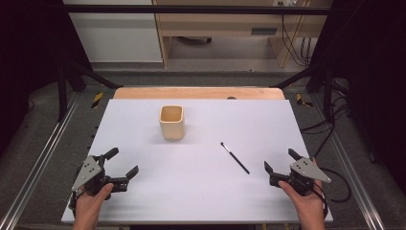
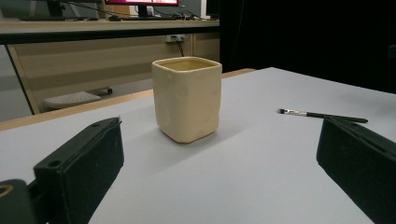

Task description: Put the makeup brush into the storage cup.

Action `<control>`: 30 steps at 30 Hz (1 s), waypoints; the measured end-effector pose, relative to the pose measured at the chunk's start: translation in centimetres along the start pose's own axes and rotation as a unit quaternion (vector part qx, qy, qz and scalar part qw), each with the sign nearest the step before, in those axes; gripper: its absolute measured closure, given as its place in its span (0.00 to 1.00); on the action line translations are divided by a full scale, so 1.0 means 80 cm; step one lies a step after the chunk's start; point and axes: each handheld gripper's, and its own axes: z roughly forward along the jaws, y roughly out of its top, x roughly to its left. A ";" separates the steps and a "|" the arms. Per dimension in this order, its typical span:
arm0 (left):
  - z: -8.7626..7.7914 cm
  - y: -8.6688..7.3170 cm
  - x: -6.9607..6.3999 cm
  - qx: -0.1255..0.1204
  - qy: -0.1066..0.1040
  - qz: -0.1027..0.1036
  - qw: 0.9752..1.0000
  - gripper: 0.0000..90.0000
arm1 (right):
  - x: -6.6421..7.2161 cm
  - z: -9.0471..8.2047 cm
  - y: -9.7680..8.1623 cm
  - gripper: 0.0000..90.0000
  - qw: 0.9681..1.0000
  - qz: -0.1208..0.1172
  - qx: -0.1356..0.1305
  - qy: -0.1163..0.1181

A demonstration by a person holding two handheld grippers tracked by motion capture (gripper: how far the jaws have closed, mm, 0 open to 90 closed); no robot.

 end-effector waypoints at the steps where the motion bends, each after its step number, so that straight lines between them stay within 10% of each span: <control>1: 0.000 0.000 0.000 0.000 0.000 0.000 1.000 0.01 | 0.000 0.000 0.003 0.06 1.000 -0.001 0.002 -0.001; 16: -0.003 0.001 0.000 -0.001 -0.007 -0.003 1.000 0.01 | 0.006 -0.001 0.051 0.08 0.992 -0.073 0.105 0.015; 30: -0.004 0.002 -0.003 -0.005 0.008 0.017 1.000 0.02 | 0.016 0.038 0.082 0.15 0.972 -0.084 0.212 0.060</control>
